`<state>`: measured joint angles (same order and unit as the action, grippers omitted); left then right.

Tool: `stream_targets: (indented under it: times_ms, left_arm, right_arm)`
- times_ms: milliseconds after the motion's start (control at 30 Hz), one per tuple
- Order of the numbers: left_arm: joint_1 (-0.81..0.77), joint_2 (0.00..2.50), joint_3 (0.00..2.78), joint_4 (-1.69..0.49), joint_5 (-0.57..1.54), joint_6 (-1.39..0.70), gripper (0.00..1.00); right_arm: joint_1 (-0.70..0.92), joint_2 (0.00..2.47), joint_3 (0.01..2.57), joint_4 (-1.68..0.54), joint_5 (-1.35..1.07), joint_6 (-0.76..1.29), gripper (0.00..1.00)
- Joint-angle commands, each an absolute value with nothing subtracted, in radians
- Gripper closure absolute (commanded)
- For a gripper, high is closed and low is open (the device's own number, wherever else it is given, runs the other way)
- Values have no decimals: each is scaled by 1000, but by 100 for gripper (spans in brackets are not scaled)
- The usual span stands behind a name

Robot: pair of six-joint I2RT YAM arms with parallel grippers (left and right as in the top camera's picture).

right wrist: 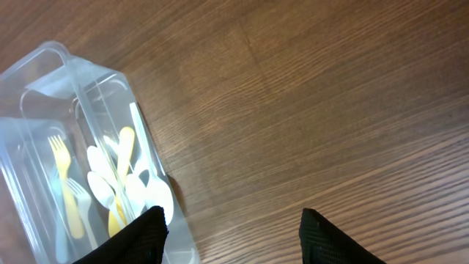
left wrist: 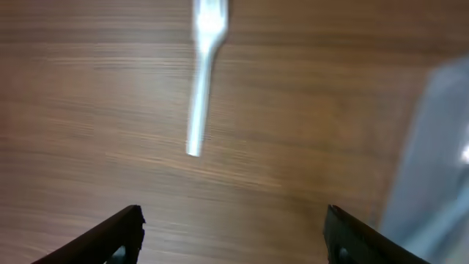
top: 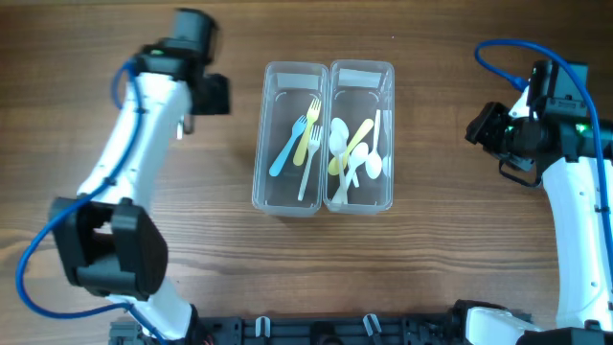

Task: Pack container
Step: 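Release the yellow fork into the left compartment, then move the left gripper to the last white fork and grasp it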

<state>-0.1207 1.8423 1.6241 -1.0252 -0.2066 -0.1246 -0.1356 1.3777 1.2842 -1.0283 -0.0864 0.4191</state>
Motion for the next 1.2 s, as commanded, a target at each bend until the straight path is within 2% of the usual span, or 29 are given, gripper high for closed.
stream_targets:
  times_ms: [0, 200, 533, 733, 900, 1167]
  left_arm:
    - [-8, 1902, 1602, -982, -99, -41, 23]
    - [74, 2040, 1593, -887, 75, 128, 28]
    - [76, 2141, 1593, -694, 46, 128, 21]
    - [77, 2143, 1589, -582, 25, 139, 21]
    - [77, 2170, 1589, -548, 25, 233, 28]
    - [77, 2211, 1589, -542, -13, 233, 28]
  right_arm:
    - [-138, 1388, 1280, -1023, -98, 419, 42]
    - [-138, 1388, 1280, -1014, -98, 419, 42]
    - [-138, 1388, 1280, -1026, -98, 419, 42]
    - [-138, 1388, 1280, -1033, -97, 419, 42]
    - [-138, 1388, 1280, -1042, -97, 419, 42]
    - [-138, 1388, 1280, -1057, -98, 419, 43]
